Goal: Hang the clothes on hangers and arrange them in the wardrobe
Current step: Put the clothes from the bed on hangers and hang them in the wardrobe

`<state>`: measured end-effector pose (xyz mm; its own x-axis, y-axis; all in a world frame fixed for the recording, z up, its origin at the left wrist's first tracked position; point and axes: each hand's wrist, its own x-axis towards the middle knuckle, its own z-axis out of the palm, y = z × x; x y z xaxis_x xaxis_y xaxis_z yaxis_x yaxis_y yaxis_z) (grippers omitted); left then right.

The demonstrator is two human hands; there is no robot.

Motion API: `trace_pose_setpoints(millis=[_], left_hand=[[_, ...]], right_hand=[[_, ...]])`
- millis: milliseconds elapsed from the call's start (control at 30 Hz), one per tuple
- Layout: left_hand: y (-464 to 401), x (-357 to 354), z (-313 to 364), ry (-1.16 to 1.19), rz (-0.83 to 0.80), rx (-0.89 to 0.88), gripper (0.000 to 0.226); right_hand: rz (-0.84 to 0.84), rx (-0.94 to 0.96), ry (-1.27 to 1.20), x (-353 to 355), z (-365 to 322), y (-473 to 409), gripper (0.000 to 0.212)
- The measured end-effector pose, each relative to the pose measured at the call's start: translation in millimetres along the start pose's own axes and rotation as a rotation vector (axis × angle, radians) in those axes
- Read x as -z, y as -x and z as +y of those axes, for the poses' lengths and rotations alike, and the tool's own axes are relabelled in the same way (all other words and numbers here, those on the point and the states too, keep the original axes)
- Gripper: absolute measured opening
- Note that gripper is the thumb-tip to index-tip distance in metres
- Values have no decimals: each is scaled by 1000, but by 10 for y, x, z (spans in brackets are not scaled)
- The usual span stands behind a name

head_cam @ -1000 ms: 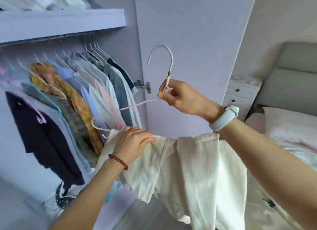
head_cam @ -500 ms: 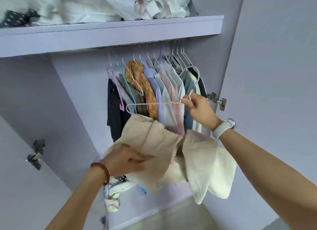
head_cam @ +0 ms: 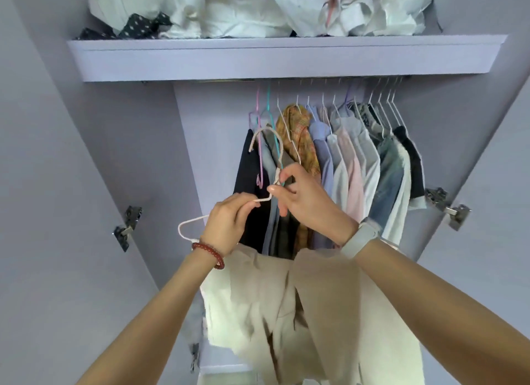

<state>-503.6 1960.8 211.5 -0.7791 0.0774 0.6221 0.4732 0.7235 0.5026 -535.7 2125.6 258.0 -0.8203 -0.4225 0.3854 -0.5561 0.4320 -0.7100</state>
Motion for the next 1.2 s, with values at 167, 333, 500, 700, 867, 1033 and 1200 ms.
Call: trace_pose_setpoints(millis=[167,333,500,700,867,1033,1200], left_hand=[[8,117,-483,28,83,85,16],[-245,396,-969,-7,137,106,17],[-461,508,-1318,-121,108,326,33],[-809,761,-1106,-201,430,163,53],[-1254,919,-916,-461,532,-63,60],[-1630,943,-982,-671,433,-104,73],[-1669,928,-1137,-767,458,-126,79]], right_hand=[[-267,-38,389,117,288,-86,20],[-337,19,390,-53,421,-187,11],[-116,5,214,-445,270,-540,16],[160,-215,59,-930,272,-893,16],[400,-295,-93,-1012,166,-1258,19],[552,-311,-186,-977,79,-1787,24],[571,-458,-176,-1001,228,-2340,25]])
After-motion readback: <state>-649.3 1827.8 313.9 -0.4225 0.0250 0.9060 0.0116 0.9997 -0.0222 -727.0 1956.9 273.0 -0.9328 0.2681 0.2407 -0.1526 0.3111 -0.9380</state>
